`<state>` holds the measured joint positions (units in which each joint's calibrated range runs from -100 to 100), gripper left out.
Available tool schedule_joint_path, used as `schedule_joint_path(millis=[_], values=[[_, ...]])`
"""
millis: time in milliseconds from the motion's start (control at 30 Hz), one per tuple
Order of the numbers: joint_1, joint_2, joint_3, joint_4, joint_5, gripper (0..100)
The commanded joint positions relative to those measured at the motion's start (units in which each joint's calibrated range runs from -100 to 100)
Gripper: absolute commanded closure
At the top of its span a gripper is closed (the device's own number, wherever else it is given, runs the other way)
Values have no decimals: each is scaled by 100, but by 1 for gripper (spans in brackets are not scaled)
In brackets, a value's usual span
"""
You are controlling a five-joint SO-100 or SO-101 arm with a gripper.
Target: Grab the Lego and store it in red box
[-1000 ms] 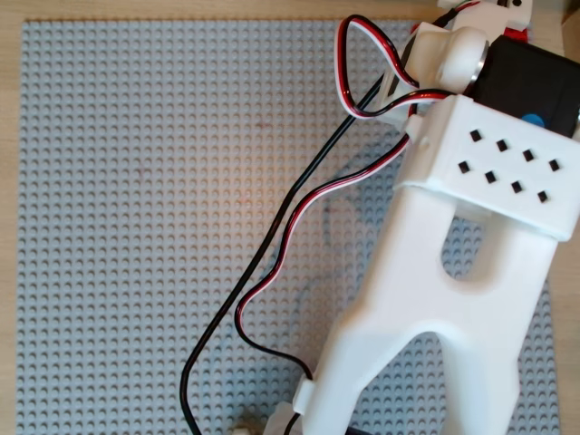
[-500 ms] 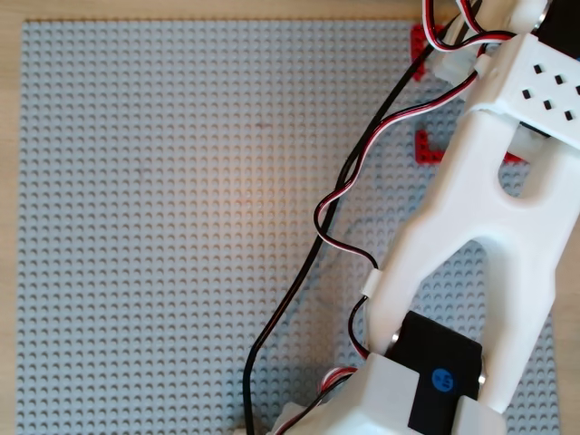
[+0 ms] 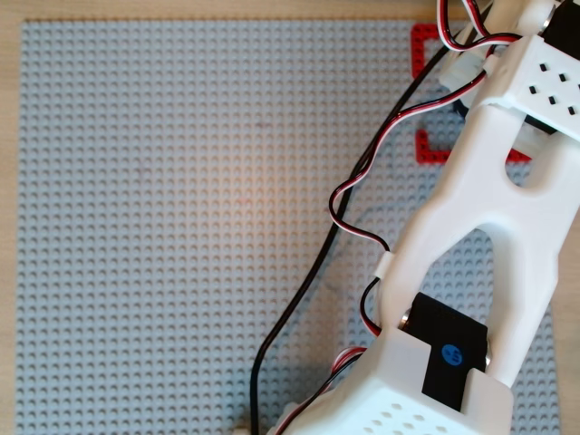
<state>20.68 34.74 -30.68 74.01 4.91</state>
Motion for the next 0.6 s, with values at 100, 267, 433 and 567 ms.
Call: schedule_joint_path(millis=[100,267,433,567], values=[[86,-195,-1150,643,-27,86],[-107,-618,-2232,1854,-48,93],[-338,-1330,-2468,2529,-53,98],[-345,-2110,-1532,2520,-53,99]])
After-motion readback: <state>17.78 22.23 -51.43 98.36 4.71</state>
